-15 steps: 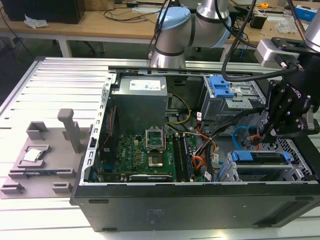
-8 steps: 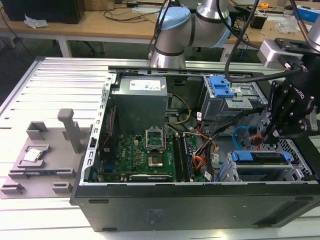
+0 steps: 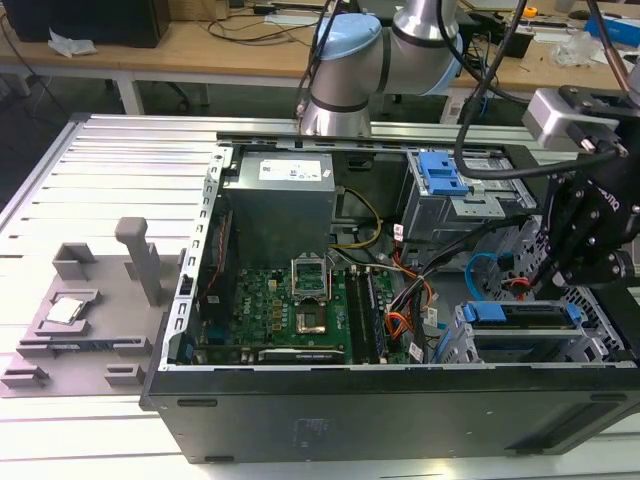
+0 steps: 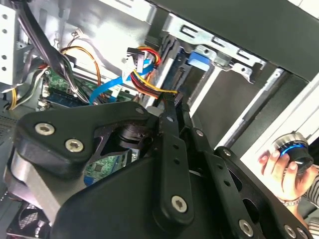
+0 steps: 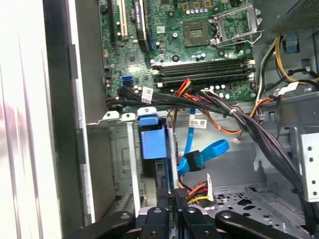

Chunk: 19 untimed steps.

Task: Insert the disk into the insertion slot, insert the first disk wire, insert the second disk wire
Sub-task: 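Insert the first disk wire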

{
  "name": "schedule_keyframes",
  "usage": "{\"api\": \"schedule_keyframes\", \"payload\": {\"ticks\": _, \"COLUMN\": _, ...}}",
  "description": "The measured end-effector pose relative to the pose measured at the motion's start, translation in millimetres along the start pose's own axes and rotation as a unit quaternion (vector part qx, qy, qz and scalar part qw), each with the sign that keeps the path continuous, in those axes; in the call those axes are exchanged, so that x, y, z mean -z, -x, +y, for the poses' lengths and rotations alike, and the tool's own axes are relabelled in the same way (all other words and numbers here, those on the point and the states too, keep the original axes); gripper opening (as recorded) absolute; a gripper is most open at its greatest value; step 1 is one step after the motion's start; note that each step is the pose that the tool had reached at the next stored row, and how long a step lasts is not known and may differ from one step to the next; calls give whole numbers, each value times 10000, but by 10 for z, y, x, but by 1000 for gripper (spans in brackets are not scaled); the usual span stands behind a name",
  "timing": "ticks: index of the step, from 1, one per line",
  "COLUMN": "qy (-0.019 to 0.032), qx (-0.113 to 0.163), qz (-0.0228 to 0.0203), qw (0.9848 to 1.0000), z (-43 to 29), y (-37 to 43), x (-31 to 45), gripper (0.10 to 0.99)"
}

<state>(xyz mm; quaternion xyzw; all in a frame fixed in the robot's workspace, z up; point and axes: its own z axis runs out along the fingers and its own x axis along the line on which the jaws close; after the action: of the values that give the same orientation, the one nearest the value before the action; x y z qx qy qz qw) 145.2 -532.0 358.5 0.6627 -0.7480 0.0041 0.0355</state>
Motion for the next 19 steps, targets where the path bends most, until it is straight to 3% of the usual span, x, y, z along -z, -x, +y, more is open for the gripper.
{"api": "schedule_keyframes", "payload": {"ticks": 4, "qy": 0, "qx": 0, "qz": 0, "qw": 10000, "z": -5, "y": -41, "x": -4, "gripper": 169}}
{"api": "schedule_keyframes", "payload": {"ticks": 19, "qy": 0, "qx": 0, "qz": 0, "qw": 10000, "z": -45, "y": -34, "x": -53, "gripper": 169}}
